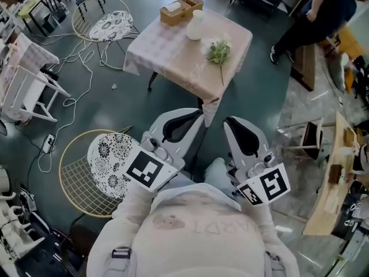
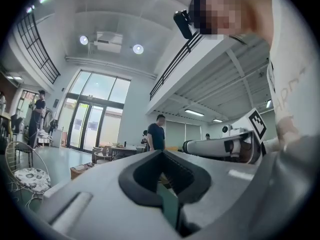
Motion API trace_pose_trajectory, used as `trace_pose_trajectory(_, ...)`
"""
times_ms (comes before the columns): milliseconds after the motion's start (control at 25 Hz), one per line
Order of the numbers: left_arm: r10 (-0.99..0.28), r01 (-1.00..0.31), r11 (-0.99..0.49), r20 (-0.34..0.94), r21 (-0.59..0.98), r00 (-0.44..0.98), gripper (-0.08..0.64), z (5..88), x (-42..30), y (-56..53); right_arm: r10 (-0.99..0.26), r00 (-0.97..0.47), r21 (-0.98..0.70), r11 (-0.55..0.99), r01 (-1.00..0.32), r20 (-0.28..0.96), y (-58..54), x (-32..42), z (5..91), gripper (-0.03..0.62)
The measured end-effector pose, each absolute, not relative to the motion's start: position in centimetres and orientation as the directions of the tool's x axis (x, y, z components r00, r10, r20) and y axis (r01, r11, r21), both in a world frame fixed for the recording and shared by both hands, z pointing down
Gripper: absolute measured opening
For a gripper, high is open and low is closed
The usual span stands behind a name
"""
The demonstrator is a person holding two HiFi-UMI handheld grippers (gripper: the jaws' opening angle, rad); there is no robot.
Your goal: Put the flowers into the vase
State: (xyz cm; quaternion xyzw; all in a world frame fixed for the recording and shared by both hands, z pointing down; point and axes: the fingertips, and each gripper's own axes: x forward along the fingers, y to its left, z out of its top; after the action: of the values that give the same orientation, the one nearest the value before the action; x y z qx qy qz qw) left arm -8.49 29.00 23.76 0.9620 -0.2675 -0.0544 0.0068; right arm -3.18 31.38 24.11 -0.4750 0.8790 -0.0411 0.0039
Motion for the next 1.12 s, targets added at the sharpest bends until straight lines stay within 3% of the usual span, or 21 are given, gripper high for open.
trace_pose_trajectory(560, -0.576, -0.575, -0.817, -0.098, 0.042, 0.812, 0.000, 22.9, -3.0, 19.7, -0.803, -0.597, -0.099, 0.594, -0.798, -0.003, 21.3, 2.7, 23.8, 0.054)
trace_pose_trajectory(1120, -0.668, -0.671, -0.741, -0.100, 0.012, 0.737, 0.000, 20.4, 11.0, 11.5, -0.738, -0.674, -0.117, 0.672, -0.731, -0.027, 12.7, 16.9, 22.4, 0.055)
